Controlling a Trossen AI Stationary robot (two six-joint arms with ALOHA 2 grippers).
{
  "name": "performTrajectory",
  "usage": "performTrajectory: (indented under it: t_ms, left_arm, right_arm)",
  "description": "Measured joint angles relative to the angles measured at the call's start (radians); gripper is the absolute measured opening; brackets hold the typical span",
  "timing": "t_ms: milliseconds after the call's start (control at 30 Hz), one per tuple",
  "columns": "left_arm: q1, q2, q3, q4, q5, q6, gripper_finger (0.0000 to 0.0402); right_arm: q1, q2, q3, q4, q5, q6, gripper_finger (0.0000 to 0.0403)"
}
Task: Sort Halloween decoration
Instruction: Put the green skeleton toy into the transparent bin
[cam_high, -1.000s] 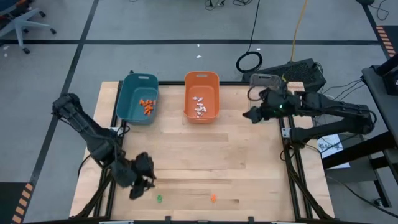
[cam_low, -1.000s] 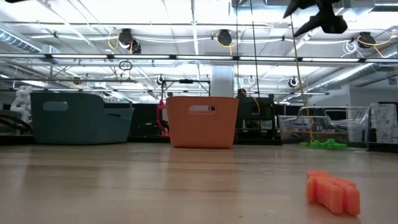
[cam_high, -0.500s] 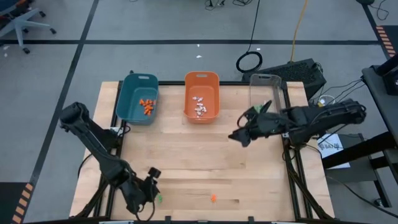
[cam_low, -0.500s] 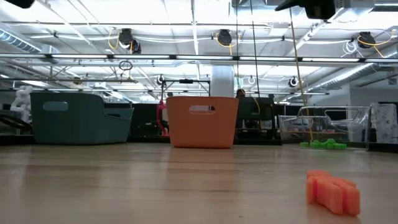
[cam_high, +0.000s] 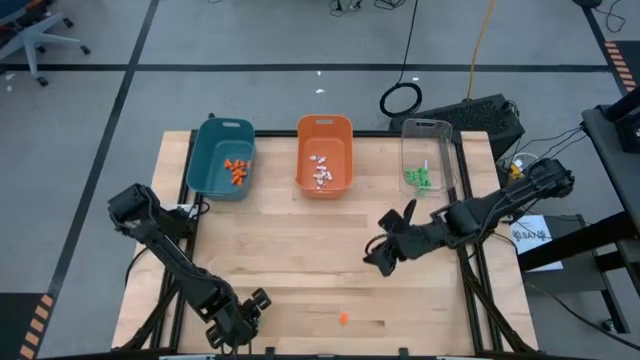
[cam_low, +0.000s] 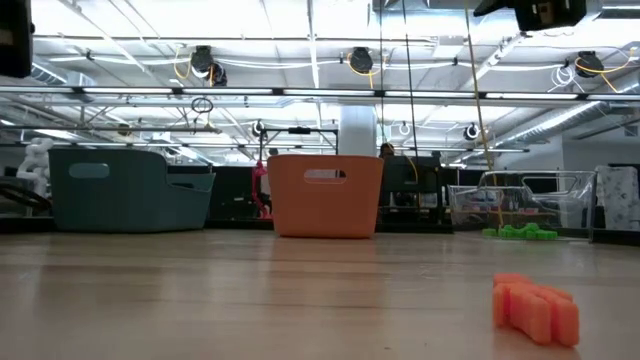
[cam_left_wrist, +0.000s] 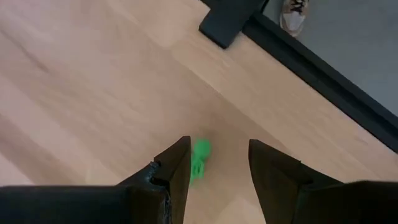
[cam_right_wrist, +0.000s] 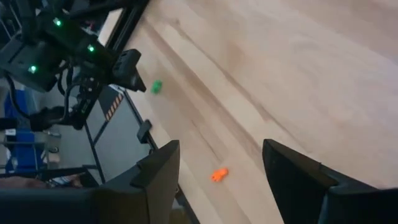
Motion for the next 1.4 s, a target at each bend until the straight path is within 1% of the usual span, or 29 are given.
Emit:
performTrajectory:
  t_ms: [133,333,400,533,667,867,1000,1200,1267,1400]
  left_arm:
    - [0.012,0.028,0.000,0.014,-0.017,0.035,0.0157]
    - [0.045,0.050,0.000,-0.005,-0.021,0.036,0.0157]
    - [0.058,0.053,-0.001,-0.005,-0.019,0.036,0.0157]
    - [0.080,0.053,-0.026,-0.004,0.010,0.036,0.0157]
    - [0.092,0.053,-0.058,0.011,0.057,0.038,0.0153]
    - [0.092,0.049,-0.088,0.066,0.065,0.036,0.0111]
    - [0.092,0.052,-0.090,0.110,0.098,0.035,0.0077]
    - [0.093,0.054,-0.090,0.134,0.118,0.014,0.0016]
    - [0.095,0.054,-0.090,0.134,0.119,-0.015,0.0007]
    - [0.107,0.048,-0.090,0.130,0.118,-0.100,0.0010]
  right_arm:
    - [0.033,0.033,0.000,0.020,0.000,0.024,0.0215]
    - [0.068,0.050,0.000,0.024,0.003,0.050,0.0215]
    - [0.077,0.049,0.000,0.029,0.022,0.051,0.0215]
    - [0.085,0.049,0.000,0.036,0.048,0.051,0.0215]
    - [0.086,0.049,0.000,0.040,0.049,0.051,0.0215]
    - [0.086,0.049,0.000,0.040,0.049,0.046,0.0215]
    - [0.086,0.049,0.000,0.040,0.050,0.041,0.0215]
    - [0.086,0.049,0.000,0.039,0.053,0.039,0.0215]
    - [0.086,0.049,0.000,0.040,0.053,0.037,0.0215]
    - [0.086,0.049,0.000,0.040,0.053,0.036,0.0215]
